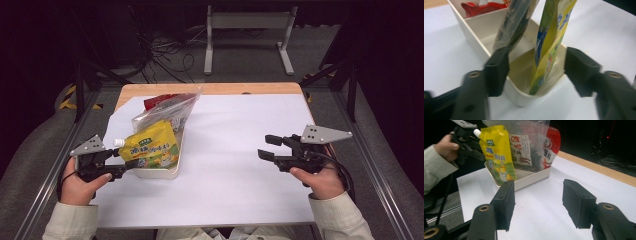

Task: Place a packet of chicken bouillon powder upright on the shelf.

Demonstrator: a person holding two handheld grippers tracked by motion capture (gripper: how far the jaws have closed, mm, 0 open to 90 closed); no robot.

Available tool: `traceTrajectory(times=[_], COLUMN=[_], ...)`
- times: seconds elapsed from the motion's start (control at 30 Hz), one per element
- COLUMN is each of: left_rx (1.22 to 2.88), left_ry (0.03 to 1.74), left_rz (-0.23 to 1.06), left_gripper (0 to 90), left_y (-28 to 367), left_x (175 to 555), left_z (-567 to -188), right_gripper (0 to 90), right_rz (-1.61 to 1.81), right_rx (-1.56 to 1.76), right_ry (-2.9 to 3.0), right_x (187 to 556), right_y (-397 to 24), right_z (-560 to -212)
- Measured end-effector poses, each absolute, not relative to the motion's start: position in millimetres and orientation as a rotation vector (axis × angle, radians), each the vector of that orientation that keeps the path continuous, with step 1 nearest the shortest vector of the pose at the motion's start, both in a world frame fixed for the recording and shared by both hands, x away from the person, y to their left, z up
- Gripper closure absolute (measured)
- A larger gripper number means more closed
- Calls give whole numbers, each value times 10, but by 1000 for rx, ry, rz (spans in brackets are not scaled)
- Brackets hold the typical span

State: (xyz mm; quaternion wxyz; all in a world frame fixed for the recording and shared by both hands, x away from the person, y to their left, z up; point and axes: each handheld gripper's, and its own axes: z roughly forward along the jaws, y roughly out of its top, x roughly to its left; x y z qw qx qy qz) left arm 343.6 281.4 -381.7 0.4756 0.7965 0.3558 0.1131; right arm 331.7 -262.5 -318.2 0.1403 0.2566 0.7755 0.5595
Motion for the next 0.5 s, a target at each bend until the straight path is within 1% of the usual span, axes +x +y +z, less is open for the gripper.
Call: traceTrajectory(times=[0.07,0.13,0.3,0.5], left_rx=[1934,1930,1921,1917], left_ry=[873,875,880,894], left_rz=[294,306,338,336], left_gripper=[258,222,172,156], left_y=[2828,2835,2842,2878], left_x=[3385,3332,3193,3106], left_z=[-3814,-3819,-3844,-3936], right_gripper=[415,395,366,345], right_rz=[1603,1589,1553,1523], right_rx=[746,749,773,821], right_ry=[2233,2221,2192,2173], right_x=[3312,3306,3285,3255], right_y=[-2645,-2670,-2774,-2903], right_z=[-3196,-3210,-3250,-3328])
